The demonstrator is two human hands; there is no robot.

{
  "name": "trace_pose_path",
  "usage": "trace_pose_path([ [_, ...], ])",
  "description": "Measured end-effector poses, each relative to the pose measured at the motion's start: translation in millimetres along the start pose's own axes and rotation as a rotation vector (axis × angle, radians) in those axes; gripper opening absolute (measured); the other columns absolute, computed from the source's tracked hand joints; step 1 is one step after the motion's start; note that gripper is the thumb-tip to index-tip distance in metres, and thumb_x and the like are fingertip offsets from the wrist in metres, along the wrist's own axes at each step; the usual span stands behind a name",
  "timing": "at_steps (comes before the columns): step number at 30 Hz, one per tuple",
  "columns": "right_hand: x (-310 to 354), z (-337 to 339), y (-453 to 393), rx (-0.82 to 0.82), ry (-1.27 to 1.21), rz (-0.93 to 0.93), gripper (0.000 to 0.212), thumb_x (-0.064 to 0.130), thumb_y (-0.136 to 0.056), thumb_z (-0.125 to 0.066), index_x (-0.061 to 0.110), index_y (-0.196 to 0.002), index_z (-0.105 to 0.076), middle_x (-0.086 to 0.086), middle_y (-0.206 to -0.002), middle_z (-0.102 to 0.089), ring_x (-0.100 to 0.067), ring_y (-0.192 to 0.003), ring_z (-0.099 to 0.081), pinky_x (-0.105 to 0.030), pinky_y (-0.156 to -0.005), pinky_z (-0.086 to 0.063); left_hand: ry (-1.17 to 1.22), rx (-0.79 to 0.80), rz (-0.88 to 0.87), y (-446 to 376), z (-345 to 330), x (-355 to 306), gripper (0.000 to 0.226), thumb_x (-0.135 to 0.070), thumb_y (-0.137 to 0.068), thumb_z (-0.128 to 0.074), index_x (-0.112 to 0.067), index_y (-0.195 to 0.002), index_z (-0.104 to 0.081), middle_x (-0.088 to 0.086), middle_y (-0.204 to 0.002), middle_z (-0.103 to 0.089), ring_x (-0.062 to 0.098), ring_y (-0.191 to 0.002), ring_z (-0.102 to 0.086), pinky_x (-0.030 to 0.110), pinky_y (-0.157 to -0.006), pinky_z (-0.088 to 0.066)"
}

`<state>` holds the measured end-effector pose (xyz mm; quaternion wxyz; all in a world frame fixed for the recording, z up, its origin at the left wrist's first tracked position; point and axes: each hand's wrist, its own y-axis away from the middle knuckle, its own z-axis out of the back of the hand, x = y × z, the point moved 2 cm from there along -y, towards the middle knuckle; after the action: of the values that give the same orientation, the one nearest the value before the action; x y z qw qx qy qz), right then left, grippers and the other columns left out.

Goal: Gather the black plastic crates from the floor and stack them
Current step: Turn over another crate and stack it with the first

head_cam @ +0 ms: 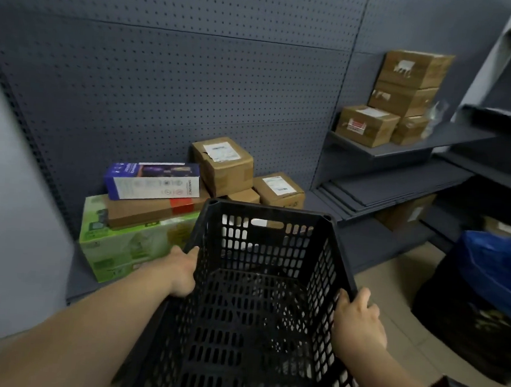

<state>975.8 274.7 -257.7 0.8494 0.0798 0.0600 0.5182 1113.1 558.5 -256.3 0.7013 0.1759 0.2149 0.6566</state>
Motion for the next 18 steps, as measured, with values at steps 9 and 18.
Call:
trace_pose_path([
  [9,34,7,-28,0.009,-0.028,-0.326,0.050,0.014,-0.096,-0.045,0.016,-0.142,-0.027,-0.012,-0.139,-0.020,-0.027,-0.116,-0.039,-0.031,-0.090,-0.044,-0.165,0.012,-0.272,-109,55,-37,0.081,-0.018,-0.092,-0.045,-0.019,-0.152,0.009,0.019,-0.157,0.003,0.035,-0.140,-0.026,0.034,-0.112,-0.031],
  [18,106,-30,-37,0.045,-0.157,-0.728,0.060,0.007,-0.094,-0.047,0.014,-0.146,-0.020,-0.016,-0.144,-0.014,-0.031,-0.120,-0.038,-0.032,-0.091,-0.045,-0.391,0.070,-0.582,-222,86,-70,0.087,-0.013,-0.089,-0.047,-0.028,-0.151,0.012,0.012,-0.157,0.006,0.037,-0.131,-0.038,0.041,-0.100,-0.045],
])
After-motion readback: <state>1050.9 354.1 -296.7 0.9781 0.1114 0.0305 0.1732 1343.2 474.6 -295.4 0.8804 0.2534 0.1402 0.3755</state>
